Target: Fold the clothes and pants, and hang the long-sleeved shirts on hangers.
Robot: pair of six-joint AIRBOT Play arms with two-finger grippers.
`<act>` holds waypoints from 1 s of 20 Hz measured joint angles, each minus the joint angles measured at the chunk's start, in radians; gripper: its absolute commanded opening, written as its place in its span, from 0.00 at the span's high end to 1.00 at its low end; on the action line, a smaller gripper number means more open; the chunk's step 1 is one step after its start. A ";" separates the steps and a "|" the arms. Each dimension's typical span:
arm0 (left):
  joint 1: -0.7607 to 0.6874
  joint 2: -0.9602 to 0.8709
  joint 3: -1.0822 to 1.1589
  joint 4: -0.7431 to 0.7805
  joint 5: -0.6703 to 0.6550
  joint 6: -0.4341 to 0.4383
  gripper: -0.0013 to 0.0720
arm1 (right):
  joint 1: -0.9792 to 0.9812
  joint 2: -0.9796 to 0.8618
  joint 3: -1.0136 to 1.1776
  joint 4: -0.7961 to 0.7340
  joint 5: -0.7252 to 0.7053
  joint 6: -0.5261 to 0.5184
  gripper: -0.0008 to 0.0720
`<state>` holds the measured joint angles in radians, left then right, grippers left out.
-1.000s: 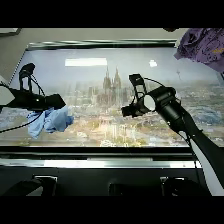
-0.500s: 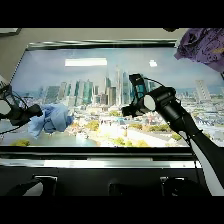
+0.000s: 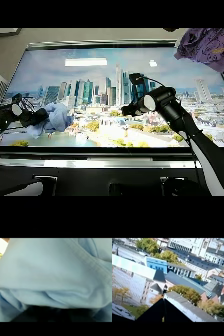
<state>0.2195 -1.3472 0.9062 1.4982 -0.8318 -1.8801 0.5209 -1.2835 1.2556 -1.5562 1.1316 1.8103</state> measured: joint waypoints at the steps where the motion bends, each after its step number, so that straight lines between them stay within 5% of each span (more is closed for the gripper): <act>1: 0.000 -0.003 0.007 -0.048 0.001 0.039 0.95 | 0.000 0.000 0.000 0.000 -0.004 0.001 0.94; 5: -0.053 0.008 0.068 -0.253 -0.035 0.182 0.96 | 0.000 0.003 0.011 -0.015 0.017 0.015 0.92; 6: -0.088 0.017 0.093 -0.299 -0.048 0.202 0.96 | 0.000 0.010 0.019 -0.044 0.034 0.025 0.85; 9: -0.243 0.034 0.195 -0.413 -0.067 0.232 0.96 | 0.000 0.065 0.040 -0.203 0.110 0.061 0.85; 17: -0.777 -0.050 0.415 -0.573 0.131 0.052 0.95 | 0.000 0.296 0.048 -0.616 0.360 -0.031 0.85; 18: -0.825 -0.082 0.425 -0.579 0.154 0.026 0.77 | 0.000 0.324 0.041 -0.639 0.377 -0.040 0.81; 20: -0.890 -0.153 0.436 -0.586 0.181 -0.032 0.20 | 0.000 0.367 0.022 -0.666 0.392 -0.046 0.53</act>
<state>-0.6704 -1.5005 1.3422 0.9127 -0.6510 -1.9125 0.5213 -0.9165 1.2774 -2.2223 1.5234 1.7641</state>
